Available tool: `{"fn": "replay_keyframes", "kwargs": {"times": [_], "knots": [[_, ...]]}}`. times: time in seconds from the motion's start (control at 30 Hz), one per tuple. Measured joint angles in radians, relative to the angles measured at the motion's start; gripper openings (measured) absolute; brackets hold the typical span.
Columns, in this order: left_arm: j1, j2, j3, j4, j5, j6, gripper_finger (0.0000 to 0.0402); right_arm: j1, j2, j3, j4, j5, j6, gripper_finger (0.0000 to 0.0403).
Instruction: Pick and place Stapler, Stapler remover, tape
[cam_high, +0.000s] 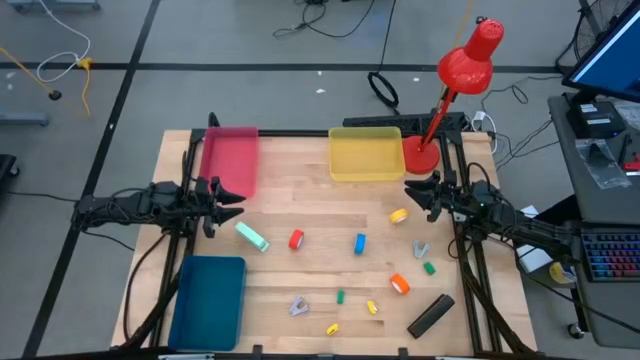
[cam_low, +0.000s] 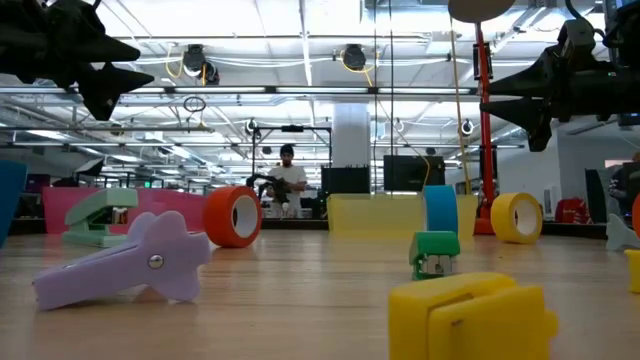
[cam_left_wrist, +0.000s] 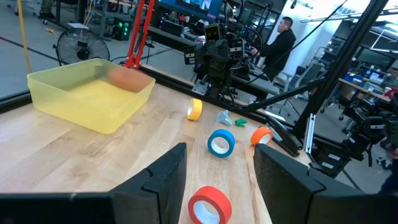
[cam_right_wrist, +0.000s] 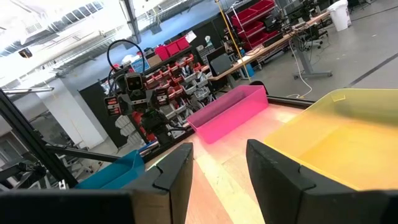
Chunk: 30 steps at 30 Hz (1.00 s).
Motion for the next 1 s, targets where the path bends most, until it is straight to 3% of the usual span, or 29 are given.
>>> {"fn": "replay_keyframes", "kwargs": {"times": [0.27, 0.6, 0.83, 1.0], "knots": [[0.0, 0.0, 0.0, 0.0, 0.0, 0.0, 0.0186, 0.0, 0.0, 0.0, 0.006, 0.0, 0.16, 0.0141], [0.0, 0.0, 0.0, 0.0, 0.0, 0.0, 0.0186, 0.0, 0.0, 0.0, 0.055, 0.054, 0.225, 0.0141], [0.0, 0.0, 0.0, 0.0, 0.0, 0.0, 0.0186, 0.003, 0.003, 0.009, 0.383, -0.16, 0.259, 0.0141], [0.0, 0.0, 0.0, 0.0, 0.0, 0.0, 0.0186, 0.003, 0.054, 0.116, 0.353, -0.275, 0.211, 0.0141]]}}
